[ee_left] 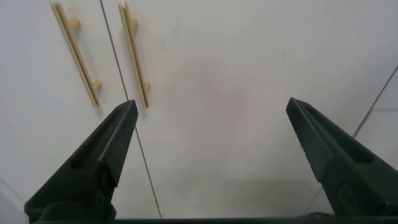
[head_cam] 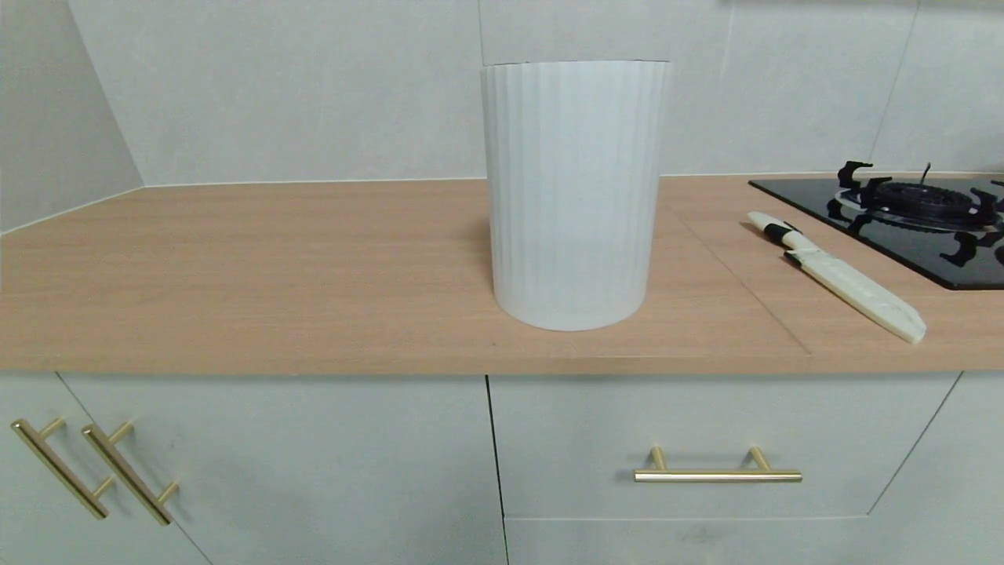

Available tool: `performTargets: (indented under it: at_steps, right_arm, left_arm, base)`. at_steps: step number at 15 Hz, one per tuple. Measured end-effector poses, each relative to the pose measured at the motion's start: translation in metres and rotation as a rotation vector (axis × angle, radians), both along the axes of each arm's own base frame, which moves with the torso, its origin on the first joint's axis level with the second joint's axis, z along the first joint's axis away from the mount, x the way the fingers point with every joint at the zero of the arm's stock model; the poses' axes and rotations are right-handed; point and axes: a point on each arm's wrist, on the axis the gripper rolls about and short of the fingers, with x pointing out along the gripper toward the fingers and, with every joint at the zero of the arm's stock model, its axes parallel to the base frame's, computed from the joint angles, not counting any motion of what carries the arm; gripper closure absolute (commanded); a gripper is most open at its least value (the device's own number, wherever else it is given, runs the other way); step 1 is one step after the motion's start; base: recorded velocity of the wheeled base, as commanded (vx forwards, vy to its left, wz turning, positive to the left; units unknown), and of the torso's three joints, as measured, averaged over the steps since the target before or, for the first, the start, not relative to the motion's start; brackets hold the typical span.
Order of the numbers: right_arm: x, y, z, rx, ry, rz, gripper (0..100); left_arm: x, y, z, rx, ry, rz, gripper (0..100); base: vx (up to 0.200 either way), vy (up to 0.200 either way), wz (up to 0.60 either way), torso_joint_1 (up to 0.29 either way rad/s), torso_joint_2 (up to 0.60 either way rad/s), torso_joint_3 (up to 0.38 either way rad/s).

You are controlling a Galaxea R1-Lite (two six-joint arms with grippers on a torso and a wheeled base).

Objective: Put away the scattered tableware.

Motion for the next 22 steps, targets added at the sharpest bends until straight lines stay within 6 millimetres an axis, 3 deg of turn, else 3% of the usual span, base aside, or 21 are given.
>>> performTargets:
  at_steps: [22]
  right_arm:
    - [0.0, 0.0, 0.0, 0.0, 0.0, 0.0, 0]
  left_arm:
    - [0.0, 0.0, 0.0001, 0.0, -0.001, 0.0, 0]
  base:
    - [0.0, 0.0, 0.0, 0.193, -0.5, -0.295]
